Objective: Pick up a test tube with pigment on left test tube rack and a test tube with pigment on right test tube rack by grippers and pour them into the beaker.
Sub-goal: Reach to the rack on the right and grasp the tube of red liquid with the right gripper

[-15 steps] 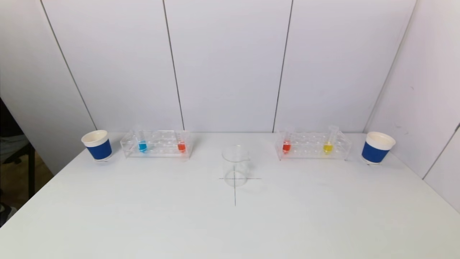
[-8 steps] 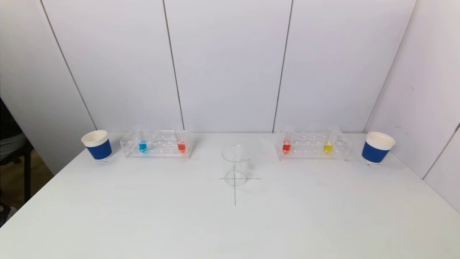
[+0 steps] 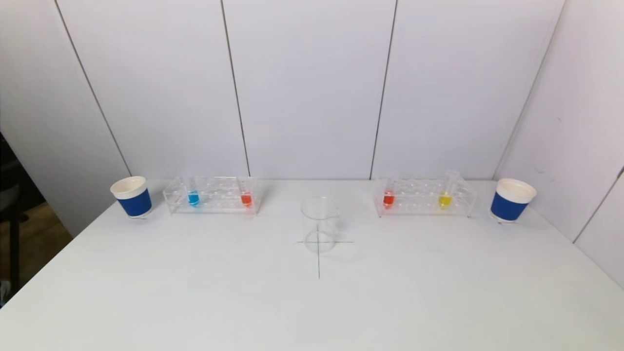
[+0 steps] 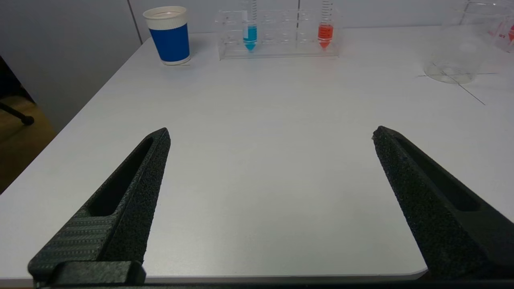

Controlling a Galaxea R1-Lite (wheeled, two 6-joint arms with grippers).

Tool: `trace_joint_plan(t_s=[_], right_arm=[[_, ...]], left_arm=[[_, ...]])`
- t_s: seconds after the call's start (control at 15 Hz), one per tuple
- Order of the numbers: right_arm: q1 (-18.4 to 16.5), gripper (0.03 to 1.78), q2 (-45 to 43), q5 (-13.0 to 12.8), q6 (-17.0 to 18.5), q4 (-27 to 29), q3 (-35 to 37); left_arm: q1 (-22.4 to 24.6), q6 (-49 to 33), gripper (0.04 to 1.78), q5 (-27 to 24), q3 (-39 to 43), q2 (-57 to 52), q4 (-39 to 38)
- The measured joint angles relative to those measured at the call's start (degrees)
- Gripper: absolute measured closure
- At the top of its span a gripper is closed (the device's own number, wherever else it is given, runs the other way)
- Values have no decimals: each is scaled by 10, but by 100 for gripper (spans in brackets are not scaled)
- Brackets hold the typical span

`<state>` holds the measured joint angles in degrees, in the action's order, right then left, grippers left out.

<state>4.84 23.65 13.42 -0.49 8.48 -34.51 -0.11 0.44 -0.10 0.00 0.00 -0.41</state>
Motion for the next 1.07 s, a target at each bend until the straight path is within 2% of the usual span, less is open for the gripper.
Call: trace_joint_plan(t_s=[0.33, 0.4, 0.67, 0.87, 1.07], right_arm=[[18, 4, 99, 59, 4, -57, -17], [18, 4, 116, 63, 5, -69, -18], [18, 4, 200, 67, 7, -113, -28], [18, 4, 277, 68, 20, -182, -47], [18, 4, 355, 68, 21, -222, -76]], left_arm=[[0, 0, 6, 0, 0, 0, 0], [0, 0, 6, 0, 0, 0, 0], [0, 0, 6, 0, 0, 0, 0], [0, 0, 6, 0, 0, 0, 0], [0, 0, 6, 0, 0, 0, 0]])
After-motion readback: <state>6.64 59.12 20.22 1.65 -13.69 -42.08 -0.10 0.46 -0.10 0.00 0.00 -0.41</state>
